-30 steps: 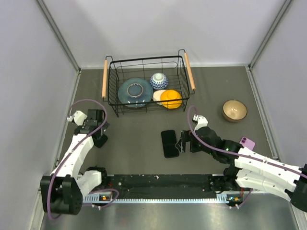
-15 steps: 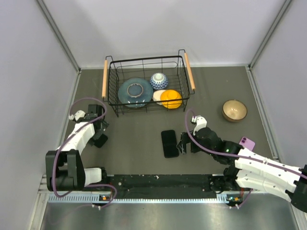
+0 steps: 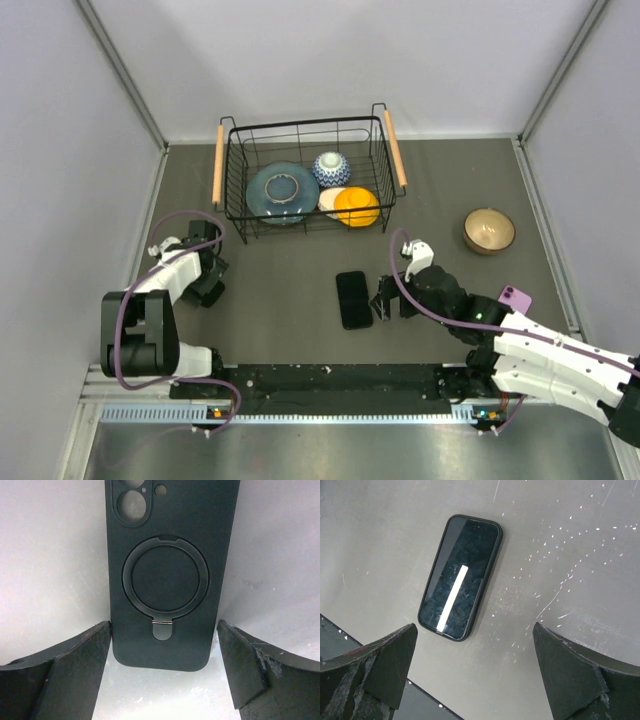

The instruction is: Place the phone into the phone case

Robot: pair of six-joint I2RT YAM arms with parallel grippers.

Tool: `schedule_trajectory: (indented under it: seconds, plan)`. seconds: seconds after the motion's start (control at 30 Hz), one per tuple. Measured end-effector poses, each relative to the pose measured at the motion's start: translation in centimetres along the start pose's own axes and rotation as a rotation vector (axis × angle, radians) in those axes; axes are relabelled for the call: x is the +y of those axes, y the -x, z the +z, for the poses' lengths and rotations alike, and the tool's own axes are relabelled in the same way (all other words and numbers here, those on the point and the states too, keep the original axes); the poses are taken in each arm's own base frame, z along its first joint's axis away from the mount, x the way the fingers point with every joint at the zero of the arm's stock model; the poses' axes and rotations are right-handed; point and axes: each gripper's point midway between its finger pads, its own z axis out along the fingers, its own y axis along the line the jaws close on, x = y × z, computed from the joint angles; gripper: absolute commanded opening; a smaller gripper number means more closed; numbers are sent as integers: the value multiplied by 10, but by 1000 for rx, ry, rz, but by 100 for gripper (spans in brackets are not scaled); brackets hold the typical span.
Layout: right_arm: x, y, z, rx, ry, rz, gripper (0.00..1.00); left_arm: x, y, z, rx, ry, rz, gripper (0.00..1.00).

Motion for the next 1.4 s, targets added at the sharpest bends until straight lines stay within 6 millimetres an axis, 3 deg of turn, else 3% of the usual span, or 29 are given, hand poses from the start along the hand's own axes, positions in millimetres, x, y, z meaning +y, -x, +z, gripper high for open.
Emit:
schedule_trajectory:
  seconds: [0.13, 0.33, 0.5, 0.7, 0.83, 0.97, 1.03, 1.23, 1.4]
  plan:
    - [0, 1, -4, -16, 13, -6, 99, -3, 0, 3, 3, -8, -28, 57]
    - [3, 9, -11, -56, 38, -15, 99, -2, -4, 1, 4, -54, -53, 41]
    - [12, 6, -12, -34, 87, -9, 99, -11, -25, -19, 103, -208, -23, 39]
    - [49, 6, -5, 4, 251, 78, 99, -30, -67, -56, 256, -521, 82, 41]
    - [74, 10, 5, 21, 351, 172, 96, -43, -98, -104, 329, -798, 205, 44]
    - [95, 15, 19, 30, 427, 275, 92, -52, -115, -155, 336, -1093, 285, 44]
    - [103, 17, 26, 36, 455, 324, 89, -52, -127, -170, 363, -1194, 313, 45]
    - [127, 25, 42, 39, 530, 460, 84, -40, -170, -183, 504, -1325, 393, 46]
    - [143, 23, 54, 65, 559, 518, 77, -36, -184, -198, 557, -1408, 444, 47]
